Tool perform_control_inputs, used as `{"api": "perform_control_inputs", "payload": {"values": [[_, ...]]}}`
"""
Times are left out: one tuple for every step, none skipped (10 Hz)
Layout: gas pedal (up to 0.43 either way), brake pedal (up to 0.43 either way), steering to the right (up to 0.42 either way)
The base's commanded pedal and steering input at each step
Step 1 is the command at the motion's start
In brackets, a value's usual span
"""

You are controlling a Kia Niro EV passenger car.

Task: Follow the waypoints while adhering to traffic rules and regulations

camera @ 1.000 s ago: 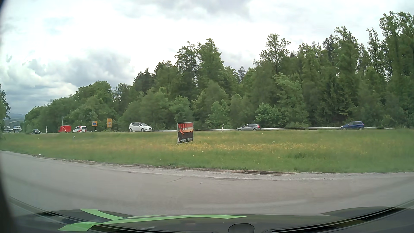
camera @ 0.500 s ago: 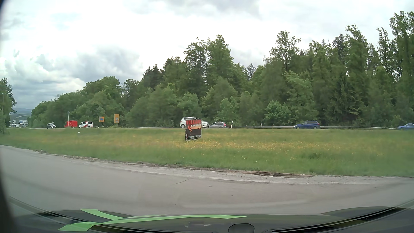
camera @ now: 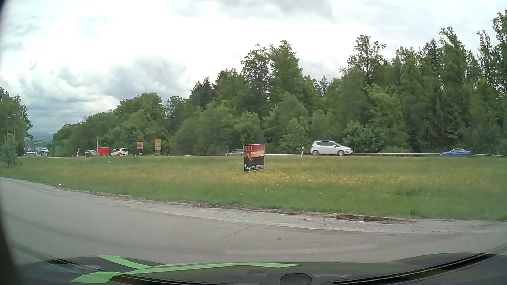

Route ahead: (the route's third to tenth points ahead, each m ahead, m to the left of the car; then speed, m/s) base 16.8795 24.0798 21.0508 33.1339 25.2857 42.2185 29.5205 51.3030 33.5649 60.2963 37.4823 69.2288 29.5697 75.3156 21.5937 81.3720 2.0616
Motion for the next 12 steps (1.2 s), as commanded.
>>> {"api": "perform_control_inputs", "payload": {"values": [[0.000, 0.000, -0.308], [0.000, 0.000, -0.331], [0.000, 0.000, -0.359], [0.000, 0.000, -0.399], [0.000, 0.000, -0.429], [0.000, 0.000, -0.452], [0.000, 0.000, -0.475], [0.000, 0.000, -0.492], [0.000, 0.000, -0.504], [0.000, 0.000, -0.517], [0.000, 0.000, -0.536], [0.000, 0.000, -0.554]]}}
